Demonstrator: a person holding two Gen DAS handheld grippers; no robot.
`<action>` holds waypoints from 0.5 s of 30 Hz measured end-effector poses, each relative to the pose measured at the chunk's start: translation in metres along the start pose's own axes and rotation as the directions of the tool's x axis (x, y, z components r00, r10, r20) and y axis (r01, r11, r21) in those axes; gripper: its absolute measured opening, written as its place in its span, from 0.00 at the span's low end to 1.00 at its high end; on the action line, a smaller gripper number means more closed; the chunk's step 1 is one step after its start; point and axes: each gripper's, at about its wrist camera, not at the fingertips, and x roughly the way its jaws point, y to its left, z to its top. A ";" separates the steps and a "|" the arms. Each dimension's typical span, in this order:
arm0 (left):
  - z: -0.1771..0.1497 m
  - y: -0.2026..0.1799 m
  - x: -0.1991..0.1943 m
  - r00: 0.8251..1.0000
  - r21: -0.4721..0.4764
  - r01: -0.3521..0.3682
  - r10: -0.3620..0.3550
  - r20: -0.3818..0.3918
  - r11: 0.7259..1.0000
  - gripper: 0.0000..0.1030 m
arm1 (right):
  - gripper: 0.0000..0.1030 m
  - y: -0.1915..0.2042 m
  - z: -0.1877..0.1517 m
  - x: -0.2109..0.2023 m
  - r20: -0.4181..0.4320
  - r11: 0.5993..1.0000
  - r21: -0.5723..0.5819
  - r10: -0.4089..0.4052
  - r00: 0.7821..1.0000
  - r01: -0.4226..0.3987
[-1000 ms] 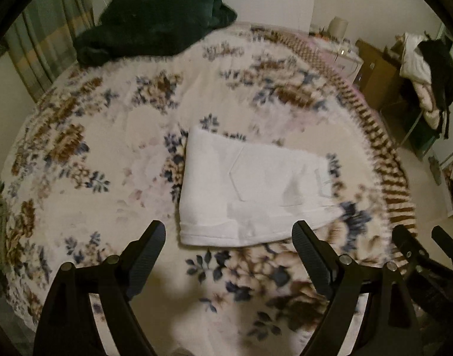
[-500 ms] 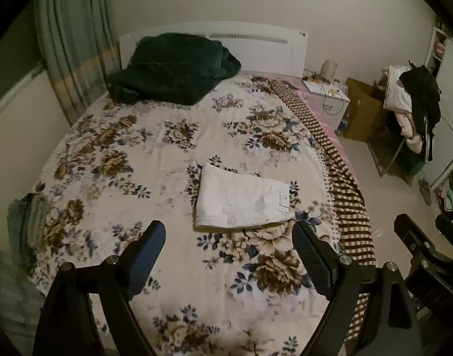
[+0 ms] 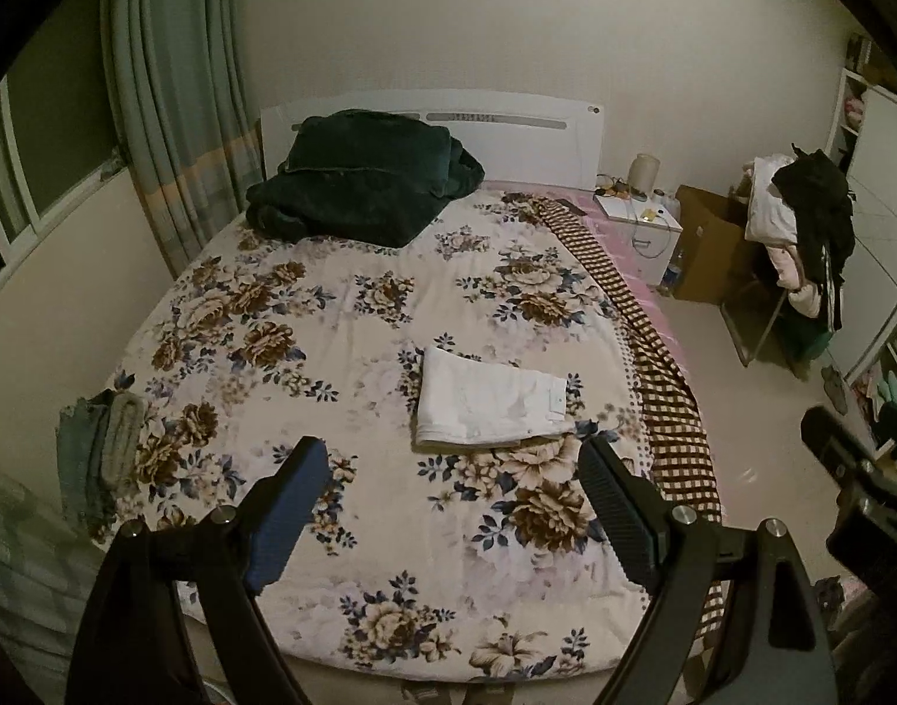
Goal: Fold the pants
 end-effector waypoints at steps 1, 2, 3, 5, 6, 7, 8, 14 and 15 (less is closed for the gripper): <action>-0.001 0.000 -0.003 1.000 0.004 0.000 0.000 -0.001 1.000 0.85 | 1.00 0.001 0.000 -0.008 0.006 1.000 0.001 0.000 1.000 0.000; -0.003 0.001 -0.005 1.000 0.006 0.001 -0.001 -0.002 1.000 0.85 | 1.00 0.003 0.000 -0.017 0.007 1.000 0.007 0.002 1.000 -0.002; -0.004 0.002 -0.007 1.000 0.008 0.003 -0.003 -0.005 1.000 0.85 | 1.00 0.004 0.000 -0.021 0.006 1.000 0.010 0.003 1.000 -0.003; -0.007 0.003 -0.010 1.000 0.019 0.007 -0.007 -0.011 1.000 0.86 | 1.00 0.008 0.000 -0.028 0.007 1.000 0.009 -0.002 1.000 0.002; -0.007 0.004 -0.010 1.000 0.024 0.011 -0.011 -0.016 1.000 0.90 | 1.00 0.009 0.000 -0.027 0.006 1.000 0.007 -0.004 1.000 0.004; -0.009 0.003 -0.013 1.000 0.027 0.013 -0.013 -0.017 1.000 0.93 | 1.00 0.011 -0.001 -0.032 0.003 1.000 0.006 -0.008 1.000 0.008; -0.009 0.004 -0.014 1.000 0.029 0.013 -0.013 -0.016 1.000 0.97 | 1.00 0.011 -0.001 -0.031 0.001 1.000 0.007 -0.008 1.000 0.008; -0.009 0.008 -0.022 1.000 0.022 -0.012 0.012 0.009 1.000 0.97 | 1.00 0.013 -0.002 -0.035 -0.003 1.000 0.005 -0.010 1.000 0.010; -0.009 0.009 -0.023 1.000 0.022 -0.011 0.011 0.011 1.000 0.97 | 1.00 0.013 -0.002 -0.034 -0.002 1.000 0.006 -0.009 1.000 0.009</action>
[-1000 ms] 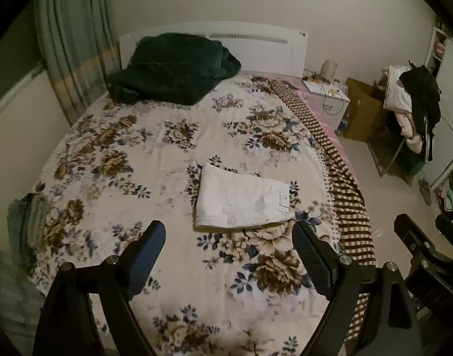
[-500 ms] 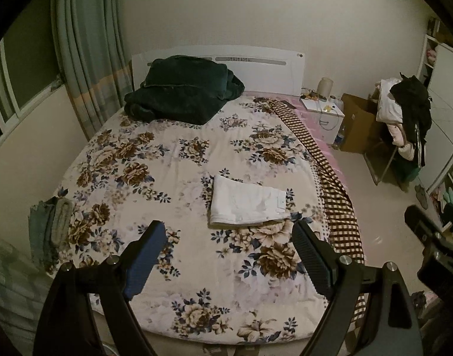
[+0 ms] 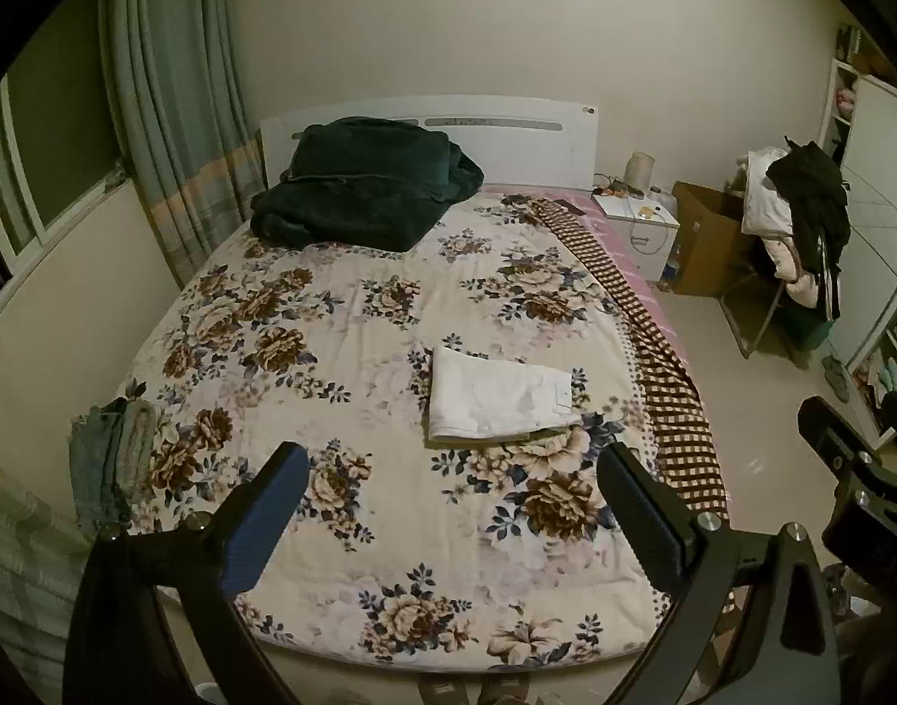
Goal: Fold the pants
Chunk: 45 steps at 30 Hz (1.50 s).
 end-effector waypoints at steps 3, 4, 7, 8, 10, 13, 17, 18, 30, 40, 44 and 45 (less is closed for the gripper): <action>0.000 -0.001 -0.003 1.000 0.003 -0.005 0.005 0.008 1.000 0.97 | 1.00 0.000 0.000 -0.003 0.009 1.000 -0.001 0.002 1.000 -0.002; 0.000 -0.001 -0.004 1.000 0.004 -0.006 0.006 0.011 1.000 0.97 | 1.00 -0.001 0.000 -0.006 0.012 1.000 0.000 0.004 1.000 -0.004; -0.001 -0.003 -0.006 1.000 0.004 -0.008 0.008 0.017 1.000 0.97 | 1.00 -0.001 0.002 -0.007 0.012 1.000 -0.001 0.009 1.000 -0.009; -0.001 -0.003 -0.007 1.000 0.003 -0.011 0.011 0.017 1.000 0.97 | 1.00 -0.002 0.002 -0.008 0.012 1.000 0.001 0.009 1.000 -0.009; -0.001 -0.004 -0.007 1.000 0.000 -0.009 0.009 0.020 1.000 0.97 | 1.00 -0.001 0.002 -0.006 0.012 1.000 -0.002 0.007 1.000 -0.007; 0.000 -0.005 -0.007 1.000 0.002 -0.006 0.006 0.019 1.000 0.97 | 1.00 -0.002 0.004 -0.005 0.006 1.000 0.002 0.010 1.000 -0.010; 0.001 -0.007 -0.008 1.000 0.004 -0.003 0.003 0.011 1.000 0.97 | 1.00 -0.006 0.007 -0.004 -0.005 1.000 0.010 0.012 1.000 -0.012; 0.002 -0.008 -0.008 1.000 0.005 -0.001 0.001 0.008 1.000 0.97 | 1.00 -0.007 0.008 -0.002 -0.006 1.000 0.010 0.011 1.000 -0.010; 0.004 -0.008 -0.007 1.000 0.006 0.004 -0.004 0.008 1.000 0.97 | 1.00 -0.008 0.008 0.005 -0.015 1.000 0.018 0.016 1.000 -0.015; 0.009 -0.013 -0.006 1.000 0.002 0.006 -0.006 0.013 1.000 0.97 | 1.00 -0.002 0.008 0.010 -0.014 1.000 0.018 0.025 1.000 -0.024; 0.011 -0.013 -0.005 1.000 -0.003 0.004 -0.004 0.013 1.000 0.97 | 1.00 0.000 0.011 0.013 -0.021 0.999 0.016 0.030 0.999 -0.030; 0.011 -0.013 -0.005 1.000 -0.002 0.003 -0.003 0.013 1.000 0.97 | 1.00 0.000 0.011 0.014 -0.024 0.999 0.015 0.031 0.999 -0.031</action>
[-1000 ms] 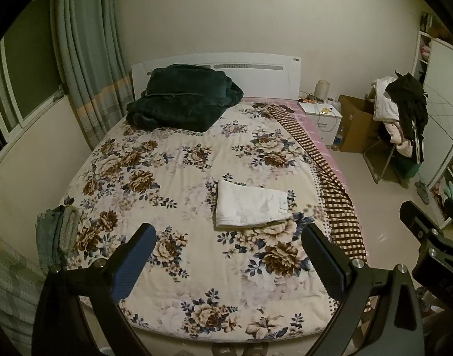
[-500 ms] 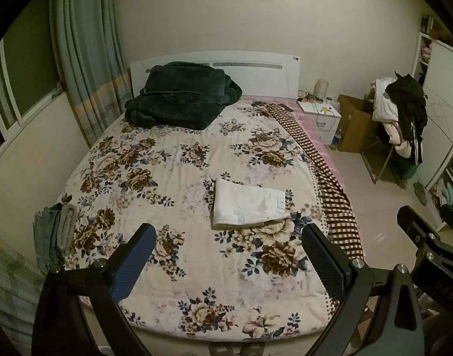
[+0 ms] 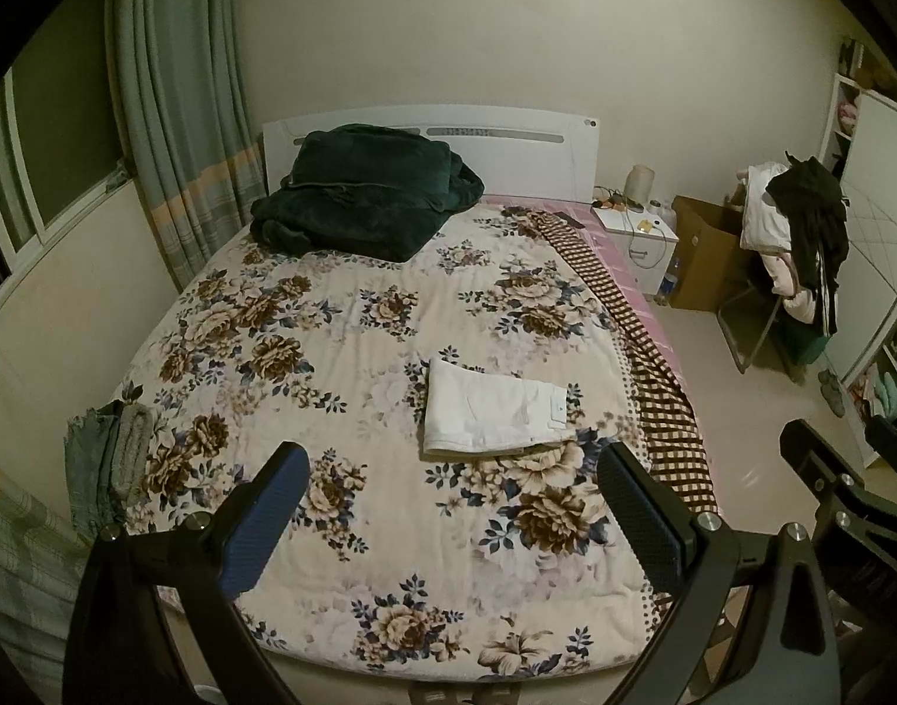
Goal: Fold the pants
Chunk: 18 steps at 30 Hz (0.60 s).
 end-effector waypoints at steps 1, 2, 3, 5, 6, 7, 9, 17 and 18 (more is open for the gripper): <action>-0.001 0.002 0.000 1.000 0.001 0.000 0.000 0.000 1.000 0.97 | 1.00 0.000 0.000 0.002 -0.001 1.000 -0.001 0.001 1.000 -0.001; -0.001 0.003 0.000 1.000 0.000 0.000 0.000 0.000 1.000 0.97 | 1.00 0.001 0.000 0.002 -0.004 1.000 -0.001 0.002 1.000 -0.002; -0.001 0.003 0.000 1.000 0.000 0.000 0.000 -0.001 1.000 0.97 | 1.00 0.002 0.000 0.004 -0.006 1.000 -0.001 0.004 1.000 -0.004; 0.001 0.001 0.000 1.000 -0.006 -0.004 0.004 -0.003 1.000 0.97 | 1.00 0.003 0.000 0.005 -0.011 1.000 -0.001 0.006 1.000 -0.006; 0.001 0.002 0.000 1.000 -0.012 -0.006 0.006 -0.003 1.000 0.97 | 1.00 0.004 0.001 0.006 -0.013 1.000 -0.001 0.007 1.000 -0.007; 0.002 0.001 0.001 1.000 -0.012 -0.005 0.005 -0.004 1.000 0.97 | 1.00 0.005 0.001 0.007 -0.015 1.000 0.000 0.009 1.000 -0.009; 0.001 0.002 0.000 1.000 -0.012 -0.005 0.005 -0.006 1.000 0.97 | 1.00 0.004 0.001 0.007 -0.016 1.000 0.001 0.010 1.000 -0.010; -0.001 0.000 -0.001 1.000 -0.019 -0.014 0.014 -0.010 1.000 0.97 | 1.00 0.004 0.000 0.008 -0.023 1.000 -0.002 0.012 1.000 -0.012; -0.002 0.001 -0.003 1.000 -0.024 -0.015 0.015 -0.010 1.000 0.97 | 1.00 0.005 -0.001 0.009 -0.027 1.000 -0.003 0.013 1.000 -0.014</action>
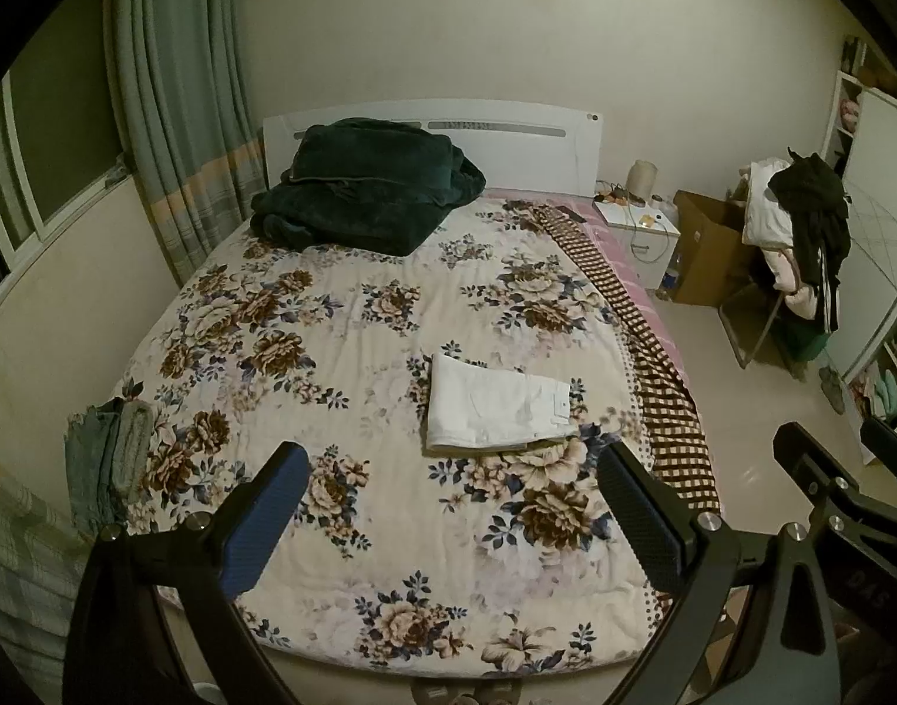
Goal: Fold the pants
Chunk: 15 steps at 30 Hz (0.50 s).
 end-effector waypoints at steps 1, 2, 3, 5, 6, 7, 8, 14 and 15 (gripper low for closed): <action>-0.001 -0.001 0.000 1.000 0.000 0.000 -0.001 -0.003 1.000 0.97 | 1.00 0.000 0.000 0.001 -0.005 1.000 -0.001 0.002 1.000 -0.002; -0.001 -0.002 0.000 1.000 0.000 0.000 0.000 -0.006 1.000 0.97 | 1.00 0.001 -0.001 0.002 -0.007 1.000 -0.003 0.003 1.000 -0.003; -0.004 0.000 0.000 1.000 0.000 0.000 0.000 -0.008 1.000 0.97 | 1.00 0.001 -0.001 0.002 -0.010 1.000 -0.004 0.003 1.000 -0.003; -0.004 0.000 0.000 1.000 -0.002 -0.002 0.002 -0.007 1.000 0.97 | 1.00 0.001 -0.002 0.003 -0.015 1.000 -0.002 0.004 1.000 -0.004; -0.004 -0.002 0.000 1.000 -0.001 -0.003 0.003 -0.009 1.000 0.97 | 1.00 0.001 -0.002 0.004 -0.016 1.000 -0.002 0.004 1.000 -0.004; -0.005 0.000 0.000 1.000 -0.004 -0.001 0.001 -0.010 1.000 0.97 | 1.00 0.001 -0.003 0.004 -0.019 1.000 -0.001 0.004 1.000 -0.004; -0.009 0.001 0.000 1.000 -0.006 -0.002 0.002 -0.011 1.000 0.97 | 1.00 0.001 -0.004 0.004 -0.020 1.000 0.001 0.005 1.000 -0.005; -0.009 0.003 0.000 1.000 -0.005 -0.003 0.003 -0.010 1.000 0.97 | 1.00 -0.001 -0.003 0.006 -0.025 1.000 0.001 0.005 1.000 -0.005; -0.009 0.004 0.000 1.000 -0.005 -0.002 0.002 -0.010 1.000 0.97 | 1.00 0.000 -0.002 0.006 -0.024 1.000 0.001 0.006 1.000 -0.006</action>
